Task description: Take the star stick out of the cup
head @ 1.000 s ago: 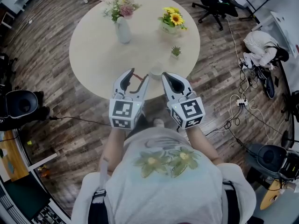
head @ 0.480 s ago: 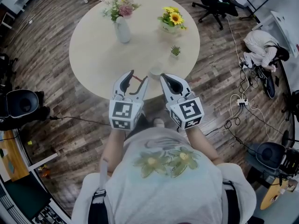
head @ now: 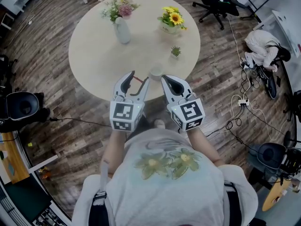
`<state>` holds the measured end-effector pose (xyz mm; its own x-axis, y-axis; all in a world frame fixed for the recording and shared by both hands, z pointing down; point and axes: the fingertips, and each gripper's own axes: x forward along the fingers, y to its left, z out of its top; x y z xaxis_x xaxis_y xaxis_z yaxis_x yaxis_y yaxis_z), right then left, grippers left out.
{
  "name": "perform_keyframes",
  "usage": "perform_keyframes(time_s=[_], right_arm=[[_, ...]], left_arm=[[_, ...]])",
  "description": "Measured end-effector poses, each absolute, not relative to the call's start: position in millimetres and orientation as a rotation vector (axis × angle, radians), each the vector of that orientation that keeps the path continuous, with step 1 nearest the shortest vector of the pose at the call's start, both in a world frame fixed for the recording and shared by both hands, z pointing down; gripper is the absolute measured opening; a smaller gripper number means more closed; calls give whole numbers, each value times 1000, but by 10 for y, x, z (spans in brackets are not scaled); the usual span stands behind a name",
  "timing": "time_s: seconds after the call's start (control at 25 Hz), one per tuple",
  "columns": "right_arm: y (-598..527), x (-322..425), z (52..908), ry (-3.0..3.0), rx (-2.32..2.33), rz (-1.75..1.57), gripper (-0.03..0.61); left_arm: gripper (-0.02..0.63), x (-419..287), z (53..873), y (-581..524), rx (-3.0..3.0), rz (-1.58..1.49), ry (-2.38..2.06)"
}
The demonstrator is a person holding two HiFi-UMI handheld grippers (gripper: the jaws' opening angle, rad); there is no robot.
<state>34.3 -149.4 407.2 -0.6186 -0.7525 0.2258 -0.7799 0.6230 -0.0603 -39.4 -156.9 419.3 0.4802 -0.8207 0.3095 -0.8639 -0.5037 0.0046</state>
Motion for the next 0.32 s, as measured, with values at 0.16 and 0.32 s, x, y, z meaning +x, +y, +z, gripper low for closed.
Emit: perform_keyframes(time_s=[0.16,0.32], right_arm=[[-1492,362,4070,-2664,1272,227,15],[-1493,379,4078,-2661,1273,224,15]], left_arm=[[216,-373,4166,-1561,2566,400,-1469],[216,-350,4131,-1563,2579,395,-1468]])
